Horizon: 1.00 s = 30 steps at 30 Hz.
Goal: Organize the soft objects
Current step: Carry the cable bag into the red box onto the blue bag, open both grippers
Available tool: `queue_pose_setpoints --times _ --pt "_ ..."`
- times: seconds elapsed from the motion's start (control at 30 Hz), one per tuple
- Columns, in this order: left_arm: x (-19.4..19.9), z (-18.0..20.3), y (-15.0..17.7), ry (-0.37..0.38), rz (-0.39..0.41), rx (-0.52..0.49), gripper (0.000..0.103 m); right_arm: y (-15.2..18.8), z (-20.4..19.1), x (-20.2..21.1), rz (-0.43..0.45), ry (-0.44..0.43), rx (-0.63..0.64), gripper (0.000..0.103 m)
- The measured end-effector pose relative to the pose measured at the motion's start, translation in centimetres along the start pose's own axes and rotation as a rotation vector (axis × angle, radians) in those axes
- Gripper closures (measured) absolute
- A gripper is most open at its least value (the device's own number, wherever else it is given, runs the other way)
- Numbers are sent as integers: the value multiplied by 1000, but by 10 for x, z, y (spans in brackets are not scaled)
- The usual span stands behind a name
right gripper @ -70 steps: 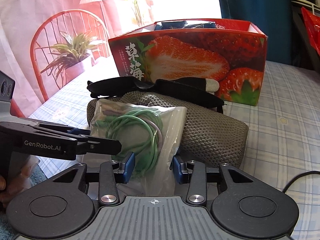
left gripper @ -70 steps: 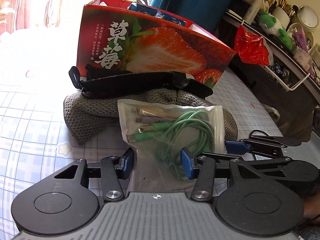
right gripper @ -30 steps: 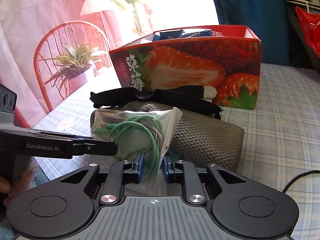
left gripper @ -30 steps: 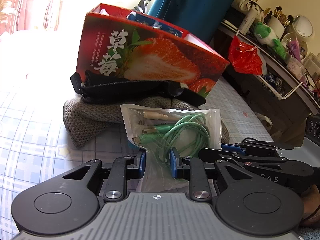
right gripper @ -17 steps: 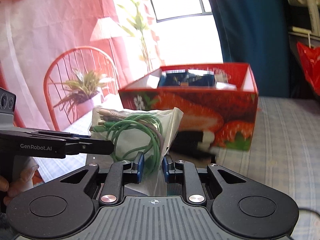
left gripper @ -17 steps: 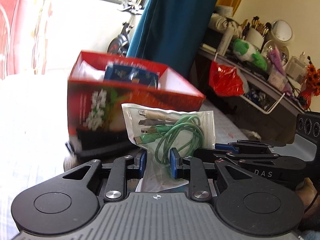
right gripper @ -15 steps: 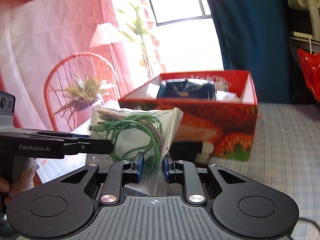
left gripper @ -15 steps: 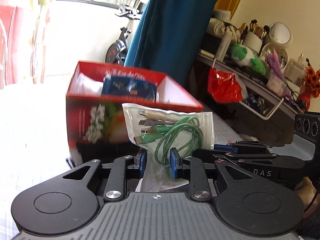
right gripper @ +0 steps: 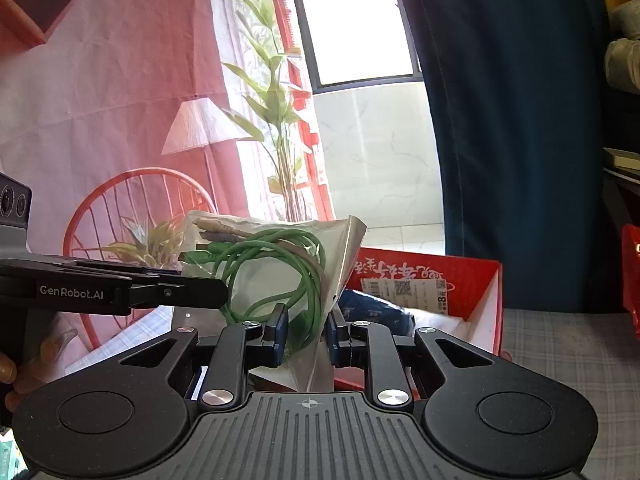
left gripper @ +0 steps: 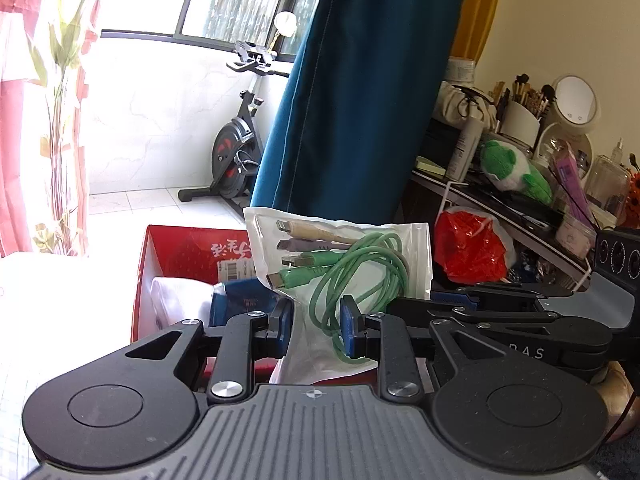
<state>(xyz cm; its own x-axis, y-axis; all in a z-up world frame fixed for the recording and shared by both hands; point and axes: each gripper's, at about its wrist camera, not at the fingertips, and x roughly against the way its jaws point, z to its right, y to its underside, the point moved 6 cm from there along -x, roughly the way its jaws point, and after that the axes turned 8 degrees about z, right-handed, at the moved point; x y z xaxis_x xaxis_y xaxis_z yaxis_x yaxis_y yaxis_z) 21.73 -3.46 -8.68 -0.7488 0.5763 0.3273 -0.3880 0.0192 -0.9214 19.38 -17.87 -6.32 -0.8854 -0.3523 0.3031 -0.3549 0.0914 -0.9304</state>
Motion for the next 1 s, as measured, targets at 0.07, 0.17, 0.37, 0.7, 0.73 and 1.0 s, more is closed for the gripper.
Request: queue_pose_setpoints --times 0.07,0.17,0.37,0.7,0.73,1.0 --pt "-11 -4 -4 -5 -8 2 77 -4 5 -9 -6 5 5 84" --pt "-21 -9 -6 -11 -20 -6 77 -7 14 -22 -19 10 2 84" --pt "-47 -20 -9 -13 -60 -4 77 -5 34 -47 -52 23 -32 84" --pt "-90 -40 2 -33 -161 17 76 11 59 -84 -126 63 -70 84" --pt "-93 -41 4 -38 -172 16 76 13 61 -89 -134 70 -66 84" --pt "-110 -54 28 -64 -275 36 76 42 70 -109 -229 85 -112 84"
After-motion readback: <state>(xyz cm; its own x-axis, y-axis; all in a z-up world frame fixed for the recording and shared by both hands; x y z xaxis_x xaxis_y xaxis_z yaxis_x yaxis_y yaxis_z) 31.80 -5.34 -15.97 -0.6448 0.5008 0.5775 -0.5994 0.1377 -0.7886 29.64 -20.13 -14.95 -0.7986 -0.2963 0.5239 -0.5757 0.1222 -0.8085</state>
